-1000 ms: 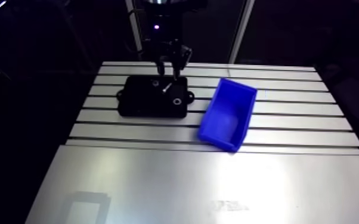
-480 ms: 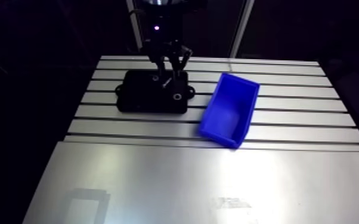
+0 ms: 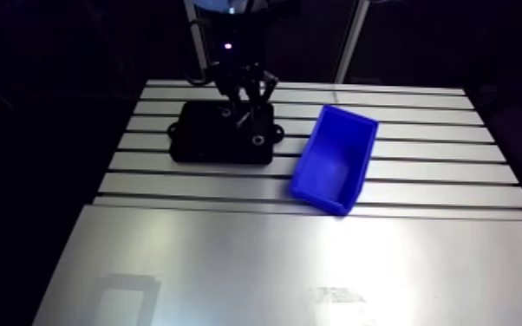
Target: Pick up the M10 bolt from the tray and put it into the blue bin.
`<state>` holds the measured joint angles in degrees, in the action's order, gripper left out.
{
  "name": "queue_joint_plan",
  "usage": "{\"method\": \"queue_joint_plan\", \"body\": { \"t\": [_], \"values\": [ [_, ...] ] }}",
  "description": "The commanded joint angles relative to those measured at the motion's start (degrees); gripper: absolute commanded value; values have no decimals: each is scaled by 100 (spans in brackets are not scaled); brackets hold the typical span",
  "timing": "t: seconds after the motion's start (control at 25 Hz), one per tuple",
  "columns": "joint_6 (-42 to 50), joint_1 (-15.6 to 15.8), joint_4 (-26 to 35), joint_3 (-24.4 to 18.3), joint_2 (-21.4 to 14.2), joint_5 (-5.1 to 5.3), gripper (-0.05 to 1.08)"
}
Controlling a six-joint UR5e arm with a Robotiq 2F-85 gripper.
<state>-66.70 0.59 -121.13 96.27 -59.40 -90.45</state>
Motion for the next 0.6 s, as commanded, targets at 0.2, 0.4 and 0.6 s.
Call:
{"method": "queue_joint_plan", "body": {
  "t": [0.2,0.4,0.6],
  "values": [
    [-4,3,-153,63,66,-3,54],
    [-4,11,-197,54,74,6,54],
    [5,11,-206,54,110,6,56]
  ]
}}
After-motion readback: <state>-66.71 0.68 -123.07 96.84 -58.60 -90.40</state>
